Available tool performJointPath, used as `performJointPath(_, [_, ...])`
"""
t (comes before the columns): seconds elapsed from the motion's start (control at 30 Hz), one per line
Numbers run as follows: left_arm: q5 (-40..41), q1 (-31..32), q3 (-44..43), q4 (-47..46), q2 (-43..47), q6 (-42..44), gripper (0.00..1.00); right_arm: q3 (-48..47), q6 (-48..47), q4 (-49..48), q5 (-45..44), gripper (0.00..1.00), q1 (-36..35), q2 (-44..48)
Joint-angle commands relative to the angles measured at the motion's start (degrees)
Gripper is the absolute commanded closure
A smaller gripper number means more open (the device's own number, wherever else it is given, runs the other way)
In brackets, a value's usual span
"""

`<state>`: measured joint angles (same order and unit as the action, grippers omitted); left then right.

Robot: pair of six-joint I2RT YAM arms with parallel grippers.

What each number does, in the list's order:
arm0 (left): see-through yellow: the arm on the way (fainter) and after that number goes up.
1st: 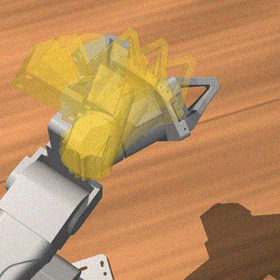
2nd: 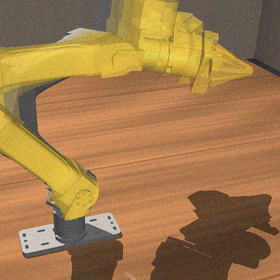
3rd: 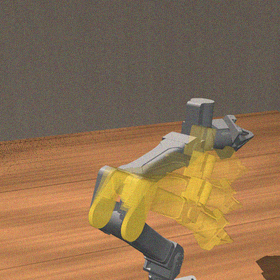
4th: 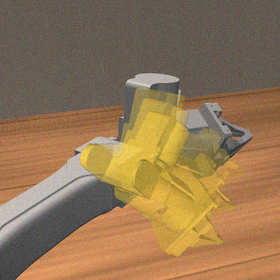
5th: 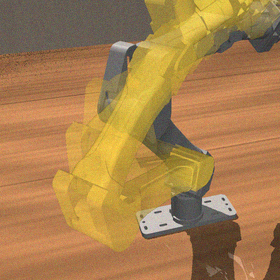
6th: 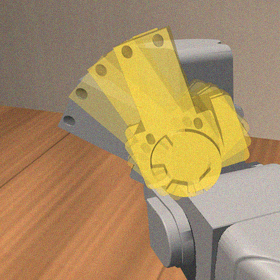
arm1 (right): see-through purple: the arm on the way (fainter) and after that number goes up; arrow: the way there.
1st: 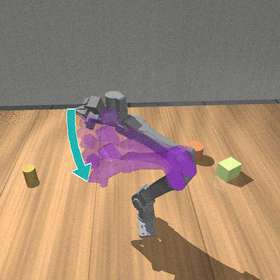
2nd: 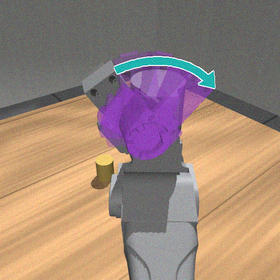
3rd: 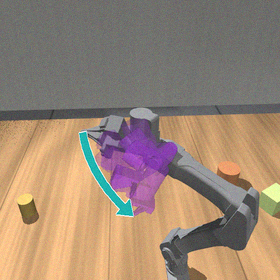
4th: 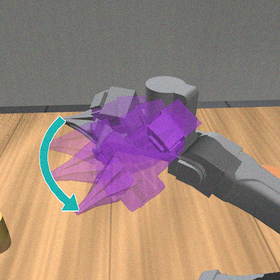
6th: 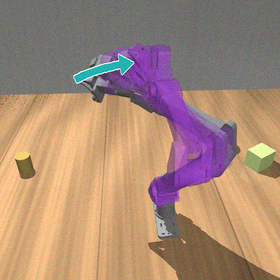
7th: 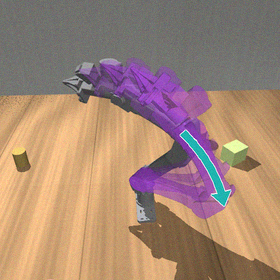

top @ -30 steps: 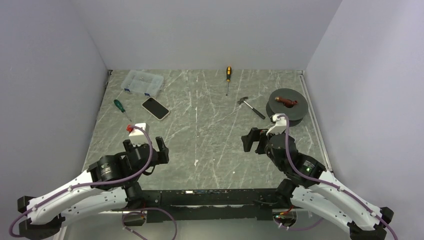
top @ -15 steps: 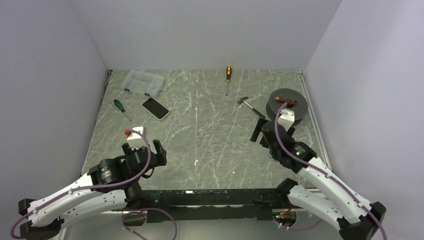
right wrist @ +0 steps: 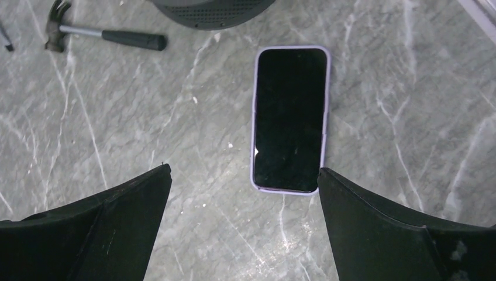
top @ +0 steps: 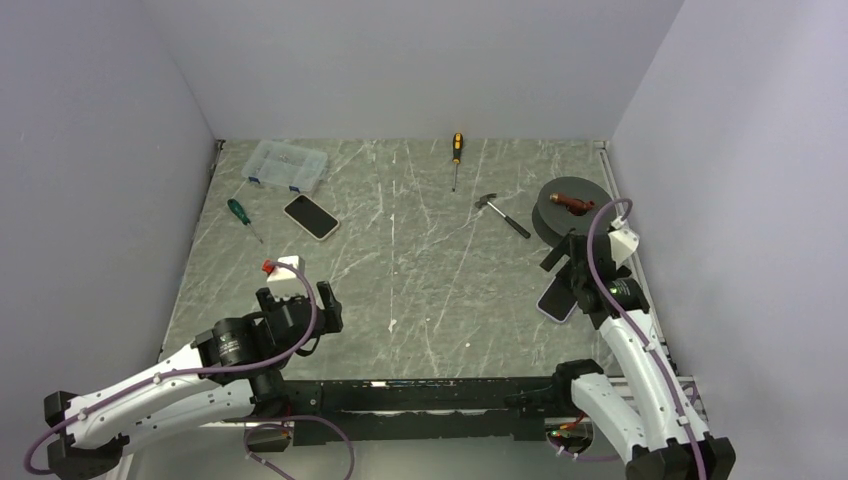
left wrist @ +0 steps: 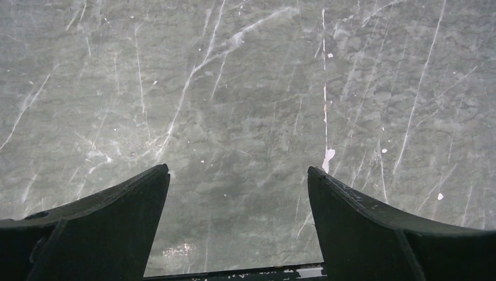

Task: Take the phone out of the phone case
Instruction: Move the phone to the center of the board.

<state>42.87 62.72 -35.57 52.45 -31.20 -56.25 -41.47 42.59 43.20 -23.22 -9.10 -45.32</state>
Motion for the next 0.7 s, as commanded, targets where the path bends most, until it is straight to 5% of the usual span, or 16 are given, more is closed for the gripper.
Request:
performJointPath(0.0, [0.60,0.12,0.27,-1.92,0.46,0.52,0.07,0.41,-1.79,-1.29,1.08,0.00,5.20,-2.00])
performJointPath(0.27, [0.99,0.38,1.64,-2.22,1.21,1.62,0.10,3.59,-1.18,-5.53,3.79,0.00,12.08,-7.87])
performJointPath(0.67, [0.35,0.39,3.62,-3.77,8.08,3.67,0.08,6.86,-1.42,-9.62,7.05,0.01,12.34,-11.55])
